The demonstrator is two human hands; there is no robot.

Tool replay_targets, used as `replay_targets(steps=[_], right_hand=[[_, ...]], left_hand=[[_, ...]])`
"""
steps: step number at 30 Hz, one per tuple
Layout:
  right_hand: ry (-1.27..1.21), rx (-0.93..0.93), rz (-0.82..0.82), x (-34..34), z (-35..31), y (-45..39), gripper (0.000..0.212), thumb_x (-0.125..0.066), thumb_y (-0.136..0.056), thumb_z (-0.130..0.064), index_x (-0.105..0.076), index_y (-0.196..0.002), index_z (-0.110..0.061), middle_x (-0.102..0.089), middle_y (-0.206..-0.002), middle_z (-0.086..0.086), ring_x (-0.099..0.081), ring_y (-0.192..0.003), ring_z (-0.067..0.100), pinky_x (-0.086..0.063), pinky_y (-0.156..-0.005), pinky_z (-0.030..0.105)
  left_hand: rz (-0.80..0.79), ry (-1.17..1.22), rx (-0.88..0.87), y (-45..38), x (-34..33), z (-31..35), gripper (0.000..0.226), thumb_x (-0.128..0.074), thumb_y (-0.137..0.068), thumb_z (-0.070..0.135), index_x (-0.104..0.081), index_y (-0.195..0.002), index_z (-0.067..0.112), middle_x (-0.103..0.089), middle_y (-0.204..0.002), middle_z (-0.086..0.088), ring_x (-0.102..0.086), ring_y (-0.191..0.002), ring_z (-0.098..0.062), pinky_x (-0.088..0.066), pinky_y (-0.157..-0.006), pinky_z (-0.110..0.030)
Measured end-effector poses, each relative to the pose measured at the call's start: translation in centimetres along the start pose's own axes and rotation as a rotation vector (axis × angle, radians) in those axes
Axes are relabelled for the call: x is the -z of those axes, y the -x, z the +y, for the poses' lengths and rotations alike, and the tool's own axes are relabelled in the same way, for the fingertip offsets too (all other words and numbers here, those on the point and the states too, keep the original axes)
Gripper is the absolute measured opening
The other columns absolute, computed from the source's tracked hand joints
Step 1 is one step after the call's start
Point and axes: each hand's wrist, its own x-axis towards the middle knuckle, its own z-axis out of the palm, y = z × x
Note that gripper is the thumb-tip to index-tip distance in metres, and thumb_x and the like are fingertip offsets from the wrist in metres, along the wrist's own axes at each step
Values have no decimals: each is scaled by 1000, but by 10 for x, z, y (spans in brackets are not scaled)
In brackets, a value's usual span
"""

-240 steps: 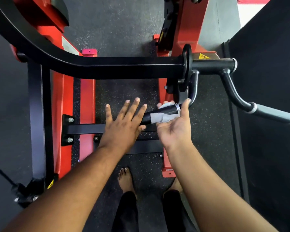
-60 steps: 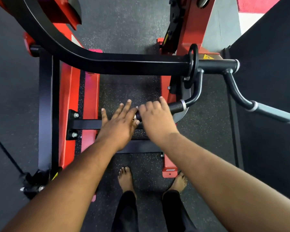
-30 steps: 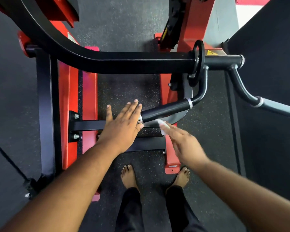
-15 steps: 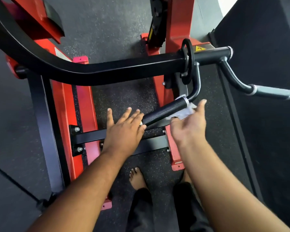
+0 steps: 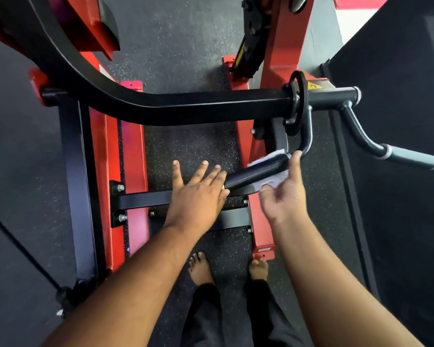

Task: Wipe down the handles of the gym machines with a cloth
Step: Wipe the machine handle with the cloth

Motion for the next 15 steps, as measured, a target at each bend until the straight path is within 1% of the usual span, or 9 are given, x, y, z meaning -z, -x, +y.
replay_targets(steps=[2,4,5,7,8,9,11,13,15], right_hand=[[50,54,26,-2,-5,-2,71,-81,-72,-56,-65,-125,-11,-68,-130,16,-66,-119,29,-50,-98,35],[217,23,43,-7,8,4,62,-74,-85,-52,-63,-125,-6,-71,-111,16,-69,-98,28,-55,-78,33],[304,-11,48,-8,17,8,51,-71,-91,-47,-64,-121,-5,-72,-103,13,-69,-89,25,-55,-74,32],[414,-87,23,-3,31,22,22,-63,-101,-29,-63,-105,-7,-72,-91,11,-68,-77,20,-56,-73,30],[448,-115,-1,1,32,29,14,-59,-104,-21,-62,-101,-7,-71,-88,11,-69,-76,20,-57,-74,29],[482,-126,-27,6,30,38,13,-55,-105,-14,-63,-102,-5,-73,-90,12,-71,-80,21,-58,-78,30],[566,-92,-76,18,22,54,19,-50,-106,-9,-67,-111,-4,-76,-104,13,-74,-98,25,-56,-93,37],[794,81,-83,24,6,69,21,-51,-106,-11,-72,-111,-13,-76,-110,10,-71,-109,26,-54,-99,42],[1175,509,-70,24,-18,72,23,-53,-104,-10,-71,-114,-19,-75,-115,7,-69,-109,26,-54,-97,42]], left_hand=[[-8,-9,-1,0,0,1,55,-20,-110,49,-31,-159,27,-30,-166,10,-16,-157,-15,2,-118,-73],[-5,-9,8,1,0,3,56,-20,-109,49,-31,-159,26,-30,-166,9,-16,-157,-16,3,-118,-73],[-5,-8,16,1,1,4,56,-21,-109,49,-30,-160,26,-29,-166,9,-16,-157,-16,3,-118,-73],[-11,-11,33,1,0,6,56,-20,-110,48,-27,-161,26,-26,-168,9,-14,-158,-16,2,-118,-73],[-16,-15,40,1,0,8,57,-19,-110,47,-25,-161,26,-25,-168,9,-13,-158,-15,2,-118,-73],[-21,-19,46,1,0,8,57,-17,-109,48,-23,-162,26,-23,-169,9,-12,-158,-15,2,-118,-73],[-32,-28,51,1,0,9,58,-15,-109,49,-21,-162,27,-22,-169,9,-11,-158,-15,3,-117,-73],[-32,-26,57,3,-1,8,58,-14,-109,49,-20,-162,28,-21,-169,9,-11,-158,-15,3,-117,-73],[-37,-3,65,4,-1,9,57,-14,-109,48,-20,-162,28,-20,-170,9,-9,-158,-16,4,-117,-74]])
